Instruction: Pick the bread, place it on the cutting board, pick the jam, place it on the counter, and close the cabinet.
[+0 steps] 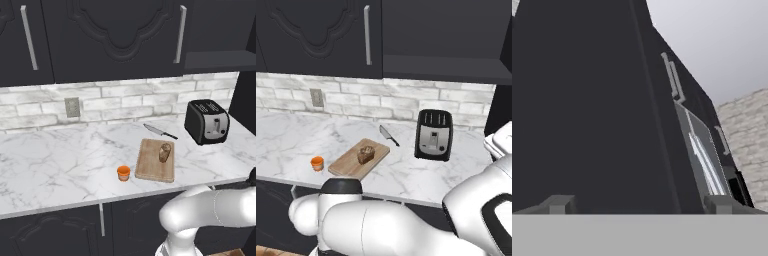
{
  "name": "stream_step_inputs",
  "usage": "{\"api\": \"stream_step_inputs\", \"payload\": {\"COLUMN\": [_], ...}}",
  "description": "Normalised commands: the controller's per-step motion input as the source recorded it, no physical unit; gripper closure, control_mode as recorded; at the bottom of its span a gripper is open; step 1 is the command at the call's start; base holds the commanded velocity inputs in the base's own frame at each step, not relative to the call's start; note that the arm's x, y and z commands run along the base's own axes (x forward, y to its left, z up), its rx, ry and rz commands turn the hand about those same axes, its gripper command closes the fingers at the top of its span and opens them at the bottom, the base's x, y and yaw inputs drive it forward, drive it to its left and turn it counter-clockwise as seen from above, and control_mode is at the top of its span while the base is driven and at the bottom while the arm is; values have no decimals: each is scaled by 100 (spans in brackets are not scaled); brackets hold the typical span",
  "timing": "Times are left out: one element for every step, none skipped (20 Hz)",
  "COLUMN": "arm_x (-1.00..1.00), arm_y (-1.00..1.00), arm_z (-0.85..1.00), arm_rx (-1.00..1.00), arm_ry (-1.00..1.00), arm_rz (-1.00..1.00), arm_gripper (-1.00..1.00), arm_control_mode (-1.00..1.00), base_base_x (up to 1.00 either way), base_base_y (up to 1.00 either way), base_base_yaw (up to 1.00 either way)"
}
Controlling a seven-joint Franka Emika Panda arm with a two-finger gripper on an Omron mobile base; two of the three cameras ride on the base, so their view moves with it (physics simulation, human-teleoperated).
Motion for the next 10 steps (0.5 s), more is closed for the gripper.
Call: {"api": "stream_step_inputs", "payload": {"arm_x": [0,0,0,0,0,0,0,0,0,0], "arm_y": [25,23,26,26,23,21,25,25,23,23], "arm_z": [0,0,0,0,0,0,0,0,0,0], "arm_rx": [0,0,0,0,0,0,0,0,0,0], "arm_ry": [0,0,0,0,0,1,1,1,1,1], "arm_rz": [30,30,30,30,31,31,31,31,32,32], "arm_gripper": [-100,-100,-100,-100,-100,-100,-100,-100,-100,-100], "arm_control_mode": [-100,-100,-100,-100,-100,-100,-100,-100,-100,-100], "base_base_x": [0,0,0,0,0,0,0,0,0,0], "base_base_y": [0,0,0,0,0,0,0,0,0,0], "base_base_yaw": [0,0,0,0,0,0,0,0,0,0]}}
